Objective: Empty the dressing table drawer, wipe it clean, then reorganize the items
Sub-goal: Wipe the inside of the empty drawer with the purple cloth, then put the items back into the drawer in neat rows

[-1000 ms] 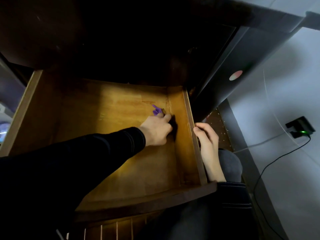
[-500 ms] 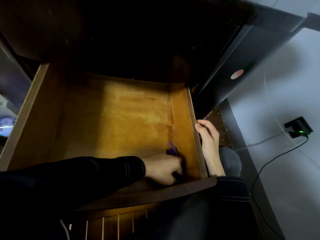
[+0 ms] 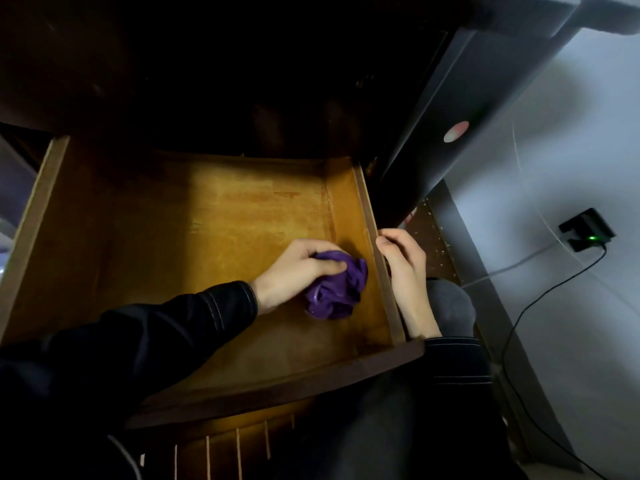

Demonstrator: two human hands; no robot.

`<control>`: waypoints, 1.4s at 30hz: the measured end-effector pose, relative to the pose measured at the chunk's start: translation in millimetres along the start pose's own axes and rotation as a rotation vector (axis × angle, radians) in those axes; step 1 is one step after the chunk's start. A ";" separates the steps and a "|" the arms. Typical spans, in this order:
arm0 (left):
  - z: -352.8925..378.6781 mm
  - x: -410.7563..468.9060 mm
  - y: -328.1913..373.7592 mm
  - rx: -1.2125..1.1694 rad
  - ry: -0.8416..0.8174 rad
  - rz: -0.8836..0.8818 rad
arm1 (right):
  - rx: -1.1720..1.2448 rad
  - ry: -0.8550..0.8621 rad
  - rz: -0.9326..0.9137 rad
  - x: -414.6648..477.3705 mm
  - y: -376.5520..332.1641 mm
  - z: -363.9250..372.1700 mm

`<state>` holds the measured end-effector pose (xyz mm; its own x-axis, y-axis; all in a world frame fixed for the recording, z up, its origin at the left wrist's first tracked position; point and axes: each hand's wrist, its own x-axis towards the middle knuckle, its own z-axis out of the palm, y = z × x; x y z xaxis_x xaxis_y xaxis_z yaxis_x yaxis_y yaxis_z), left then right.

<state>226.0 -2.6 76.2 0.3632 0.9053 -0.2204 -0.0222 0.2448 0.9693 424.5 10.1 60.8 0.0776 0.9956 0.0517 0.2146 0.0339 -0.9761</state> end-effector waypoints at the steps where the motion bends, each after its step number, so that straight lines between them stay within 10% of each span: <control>1: -2.3 0.8 -0.3 -0.023 0.025 -0.009 | -0.003 0.000 -0.003 -0.9 -1.6 0.7; 24: -25.1 -59.3 88.8 -0.507 0.011 0.096 | -0.189 -0.495 -0.213 -17.2 -122.2 20.3; 31: -29.0 -83.1 163.8 -0.013 0.162 0.355 | -0.093 -0.286 -0.356 -14.9 -189.1 2.4; 37: -51.3 -80.2 234.7 1.165 0.616 1.111 | 0.054 -0.132 -0.425 11.2 -270.3 -25.0; 42: -67.0 -61.6 242.5 1.395 0.800 1.121 | 0.181 -0.010 -0.437 51.6 -321.2 -42.7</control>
<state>135.9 24.3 317.5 0.2669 0.4523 0.8510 0.8696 -0.4936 -0.0103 401.2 46.8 386.0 0.0088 0.8855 0.4645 0.0519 0.4635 -0.8846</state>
